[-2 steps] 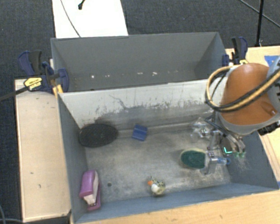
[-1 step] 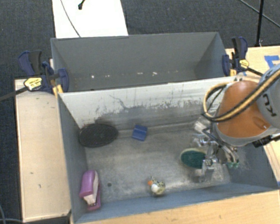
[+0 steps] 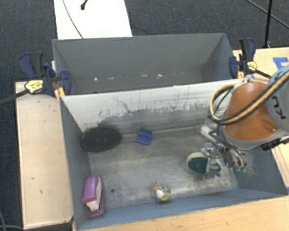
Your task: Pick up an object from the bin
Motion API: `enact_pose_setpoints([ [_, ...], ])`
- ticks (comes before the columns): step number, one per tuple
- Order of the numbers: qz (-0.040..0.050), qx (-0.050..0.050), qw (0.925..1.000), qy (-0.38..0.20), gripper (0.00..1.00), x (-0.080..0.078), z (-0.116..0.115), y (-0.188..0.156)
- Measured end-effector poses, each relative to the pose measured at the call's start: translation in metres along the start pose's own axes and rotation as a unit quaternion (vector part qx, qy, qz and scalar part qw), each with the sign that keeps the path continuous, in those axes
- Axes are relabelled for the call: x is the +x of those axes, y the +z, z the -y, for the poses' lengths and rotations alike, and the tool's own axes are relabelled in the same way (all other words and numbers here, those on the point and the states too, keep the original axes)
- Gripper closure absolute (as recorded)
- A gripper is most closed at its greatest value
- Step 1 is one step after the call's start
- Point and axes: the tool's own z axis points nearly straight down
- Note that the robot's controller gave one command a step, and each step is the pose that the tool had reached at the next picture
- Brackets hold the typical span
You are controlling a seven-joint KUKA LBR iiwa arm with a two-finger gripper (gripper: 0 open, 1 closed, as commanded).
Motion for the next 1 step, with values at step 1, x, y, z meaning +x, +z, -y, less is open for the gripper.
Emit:
enact_pose_setpoints([
  [1,0.0051,0.001,0.9998,-0.021,1.0,-0.0052,0.016,-0.2163],
])
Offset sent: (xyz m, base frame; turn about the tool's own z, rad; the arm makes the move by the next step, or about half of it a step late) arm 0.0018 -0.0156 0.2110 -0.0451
